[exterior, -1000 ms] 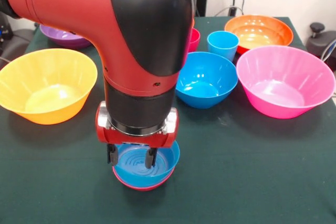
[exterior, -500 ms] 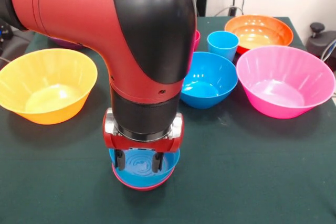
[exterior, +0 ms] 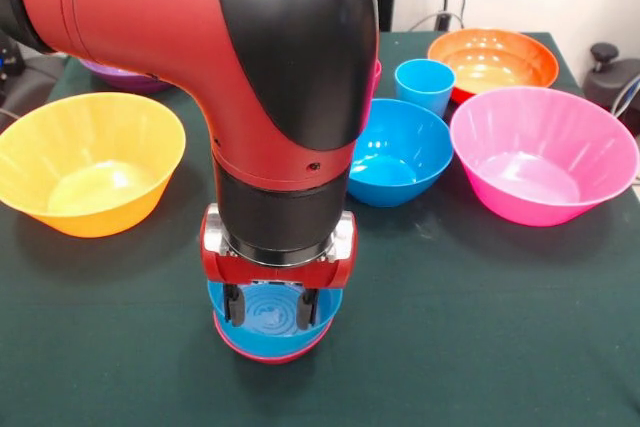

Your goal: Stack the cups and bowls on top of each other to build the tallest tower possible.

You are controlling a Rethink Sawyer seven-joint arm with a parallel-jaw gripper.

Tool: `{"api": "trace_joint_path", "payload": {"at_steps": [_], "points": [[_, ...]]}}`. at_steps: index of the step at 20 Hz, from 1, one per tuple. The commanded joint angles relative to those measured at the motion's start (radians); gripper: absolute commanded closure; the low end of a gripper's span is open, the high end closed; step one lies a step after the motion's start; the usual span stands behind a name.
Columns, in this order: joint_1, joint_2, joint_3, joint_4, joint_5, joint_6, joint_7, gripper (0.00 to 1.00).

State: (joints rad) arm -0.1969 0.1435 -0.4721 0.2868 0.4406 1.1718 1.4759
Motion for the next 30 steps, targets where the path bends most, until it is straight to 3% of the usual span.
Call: {"api": "trace_joint_path", "payload": {"at_steps": [1,10,18,30], "points": [[-0.001,0.016,0.123,0.08,-0.085,-0.037,-0.283,0.0],[-0.015,0.05,0.128,0.04,-0.085,-0.04,-0.29,0.0],[-0.011,-0.009,0.177,0.154,-0.125,-0.1,-0.306,0.0],[-0.013,-0.039,0.225,0.2,-0.178,-0.137,-0.299,0.0]]}}
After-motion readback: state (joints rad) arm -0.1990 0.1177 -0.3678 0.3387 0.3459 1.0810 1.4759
